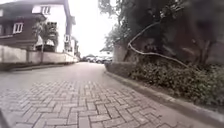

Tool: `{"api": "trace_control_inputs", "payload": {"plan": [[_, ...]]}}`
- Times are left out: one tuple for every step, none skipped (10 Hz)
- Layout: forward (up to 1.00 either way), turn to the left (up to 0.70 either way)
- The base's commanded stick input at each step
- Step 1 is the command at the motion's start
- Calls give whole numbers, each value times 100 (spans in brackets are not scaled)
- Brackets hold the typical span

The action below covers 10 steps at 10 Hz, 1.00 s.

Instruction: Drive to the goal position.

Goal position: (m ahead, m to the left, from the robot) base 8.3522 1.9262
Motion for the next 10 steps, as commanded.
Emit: {"api": "trace_control_inputs", "payload": {"plan": [[70, 4], [70, 29], [70, 35], [69, 32], [65, 23], [25, 9], [20, 0], [64, 0], [70, 0], [70, 8]]}}
